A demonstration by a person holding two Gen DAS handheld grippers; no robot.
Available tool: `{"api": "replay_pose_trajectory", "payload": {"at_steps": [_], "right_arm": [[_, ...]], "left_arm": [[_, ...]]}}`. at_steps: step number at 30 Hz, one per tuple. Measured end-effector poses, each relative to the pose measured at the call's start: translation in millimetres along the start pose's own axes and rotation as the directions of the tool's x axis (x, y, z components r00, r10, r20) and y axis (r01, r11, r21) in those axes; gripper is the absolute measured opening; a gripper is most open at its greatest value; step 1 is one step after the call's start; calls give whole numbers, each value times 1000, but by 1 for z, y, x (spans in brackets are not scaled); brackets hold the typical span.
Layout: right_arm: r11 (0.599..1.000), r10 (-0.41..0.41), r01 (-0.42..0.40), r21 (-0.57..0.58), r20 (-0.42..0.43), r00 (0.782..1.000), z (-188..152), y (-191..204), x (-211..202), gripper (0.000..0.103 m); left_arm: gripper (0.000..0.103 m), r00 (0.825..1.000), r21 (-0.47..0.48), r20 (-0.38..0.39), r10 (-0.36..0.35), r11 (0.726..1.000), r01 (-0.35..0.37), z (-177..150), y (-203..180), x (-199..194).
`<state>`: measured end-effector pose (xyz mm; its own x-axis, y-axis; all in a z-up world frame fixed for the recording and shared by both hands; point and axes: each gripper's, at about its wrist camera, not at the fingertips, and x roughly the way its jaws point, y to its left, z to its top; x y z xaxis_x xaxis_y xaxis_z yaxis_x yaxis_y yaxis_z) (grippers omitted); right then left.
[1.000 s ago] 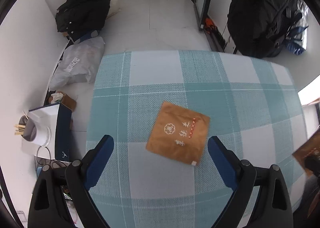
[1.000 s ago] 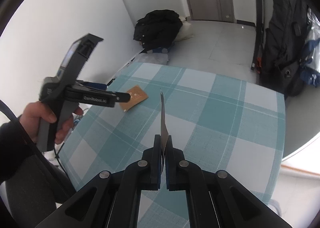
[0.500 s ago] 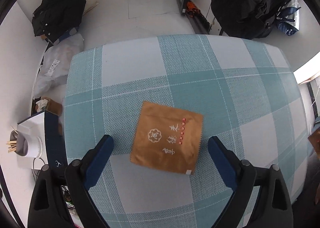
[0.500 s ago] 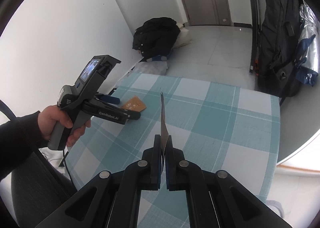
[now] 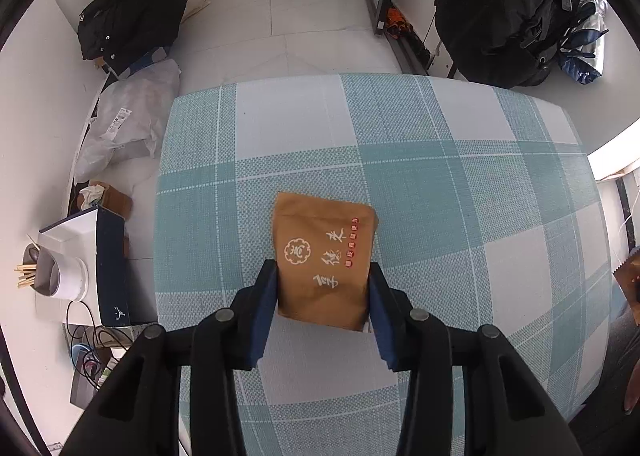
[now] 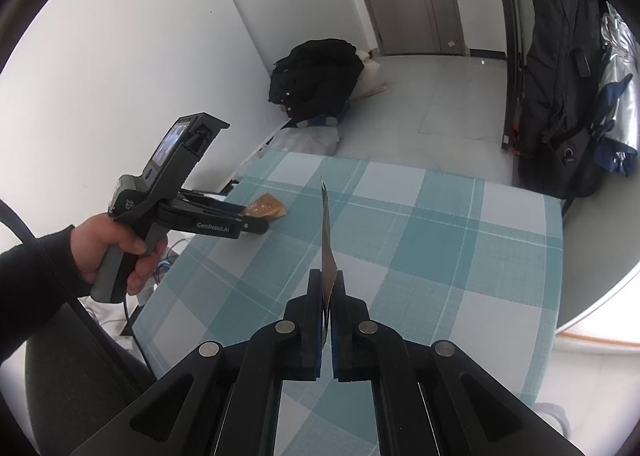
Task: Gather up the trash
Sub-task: 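Carry both brown packets from the table over the white bin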
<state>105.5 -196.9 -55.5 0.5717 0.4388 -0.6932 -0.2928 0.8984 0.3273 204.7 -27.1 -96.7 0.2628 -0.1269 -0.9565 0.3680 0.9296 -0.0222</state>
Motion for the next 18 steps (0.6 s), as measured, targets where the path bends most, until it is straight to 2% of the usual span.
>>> {"api": "replay_pose_trajectory", "payload": {"at_steps": [5,10,18], "right_arm": [[1000,-9,9,4,8,1000,0,-2,-2,2],[1000,-13,13,7,19,1000,2,-3,-6,2],[999,-6,8,-37,52,999,-3,11,-32,2]], "left_arm": [[38,1000,-43,-3,-15,999,15,-4,3,-2],[38,1000,-65,28,-9,998,11,-11,6,-10],[38,987,-27,157,-7,1000,12,-24,-11,-48]]}}
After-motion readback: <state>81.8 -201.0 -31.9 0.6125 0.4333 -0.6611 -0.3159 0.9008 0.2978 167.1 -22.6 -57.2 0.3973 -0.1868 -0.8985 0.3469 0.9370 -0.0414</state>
